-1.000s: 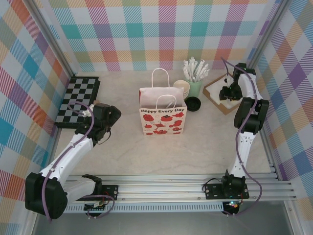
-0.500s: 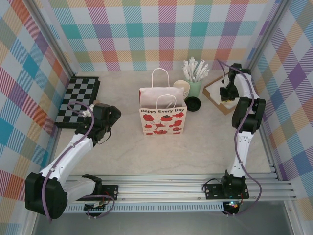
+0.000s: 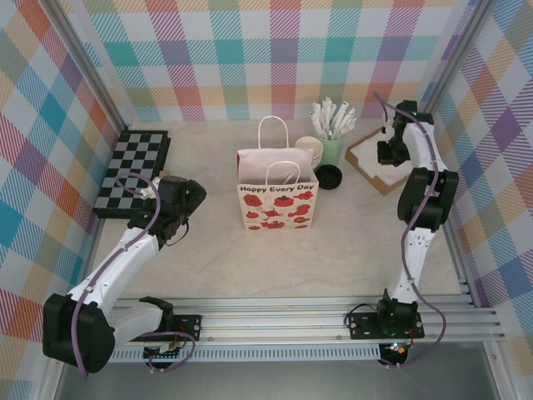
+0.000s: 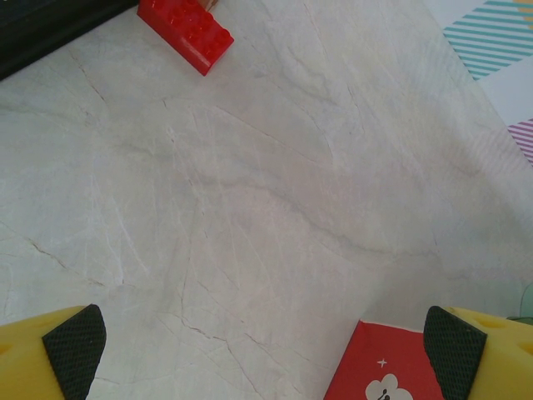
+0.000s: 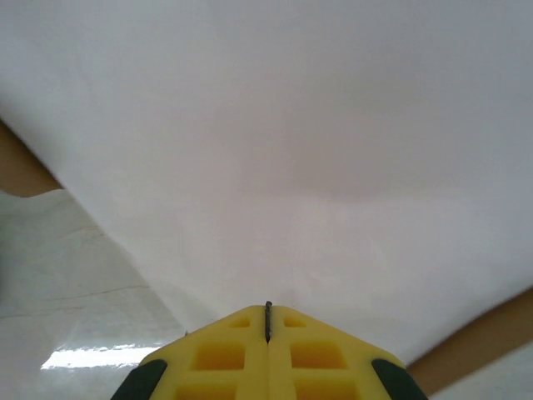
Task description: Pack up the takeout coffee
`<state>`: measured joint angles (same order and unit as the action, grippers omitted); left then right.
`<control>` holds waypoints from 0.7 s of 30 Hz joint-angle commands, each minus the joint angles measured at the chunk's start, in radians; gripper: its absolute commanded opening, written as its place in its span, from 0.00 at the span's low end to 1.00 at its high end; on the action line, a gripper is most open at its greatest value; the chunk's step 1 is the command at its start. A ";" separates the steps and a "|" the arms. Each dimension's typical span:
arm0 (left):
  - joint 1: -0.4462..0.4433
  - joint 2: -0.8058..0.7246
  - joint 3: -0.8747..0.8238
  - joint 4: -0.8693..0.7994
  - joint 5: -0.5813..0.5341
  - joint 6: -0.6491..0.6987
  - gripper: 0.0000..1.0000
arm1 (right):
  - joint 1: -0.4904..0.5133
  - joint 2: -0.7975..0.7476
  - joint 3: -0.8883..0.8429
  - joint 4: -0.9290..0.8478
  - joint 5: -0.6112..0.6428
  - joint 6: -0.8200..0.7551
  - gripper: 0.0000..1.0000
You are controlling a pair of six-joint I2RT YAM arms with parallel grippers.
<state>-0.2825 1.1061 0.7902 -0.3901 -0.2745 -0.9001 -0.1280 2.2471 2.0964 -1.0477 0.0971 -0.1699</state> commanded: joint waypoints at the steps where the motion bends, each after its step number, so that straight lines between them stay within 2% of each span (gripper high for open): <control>1: 0.014 -0.002 0.006 -0.003 -0.016 0.000 1.00 | 0.002 -0.093 -0.036 0.027 -0.039 0.021 0.00; 3: 0.014 0.000 0.004 0.001 -0.013 0.001 1.00 | 0.004 -0.093 -0.035 -0.008 -0.078 0.006 0.01; 5: 0.014 0.004 0.000 0.009 -0.011 0.001 1.00 | 0.023 -0.066 -0.026 -0.078 -0.127 -0.050 0.42; 6: 0.014 0.006 -0.001 0.014 -0.010 0.000 1.00 | 0.036 -0.068 -0.053 -0.069 -0.116 -0.066 0.49; 8: 0.014 0.011 -0.003 0.021 -0.005 0.000 1.00 | 0.073 -0.061 -0.103 -0.016 -0.030 -0.086 0.53; 11: 0.014 0.014 0.004 0.017 0.003 0.009 1.00 | 0.103 0.004 -0.048 -0.043 0.079 -0.092 0.57; 17: 0.014 -0.002 0.004 -0.002 -0.017 0.021 1.00 | 0.123 0.046 -0.002 -0.056 0.144 -0.099 0.60; 21: 0.014 -0.011 0.004 -0.008 -0.026 0.023 1.00 | 0.130 0.059 -0.014 -0.064 0.249 -0.115 0.59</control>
<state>-0.2787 1.1172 0.7902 -0.3901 -0.2749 -0.8951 0.0055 2.3013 2.0556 -1.0832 0.2546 -0.2600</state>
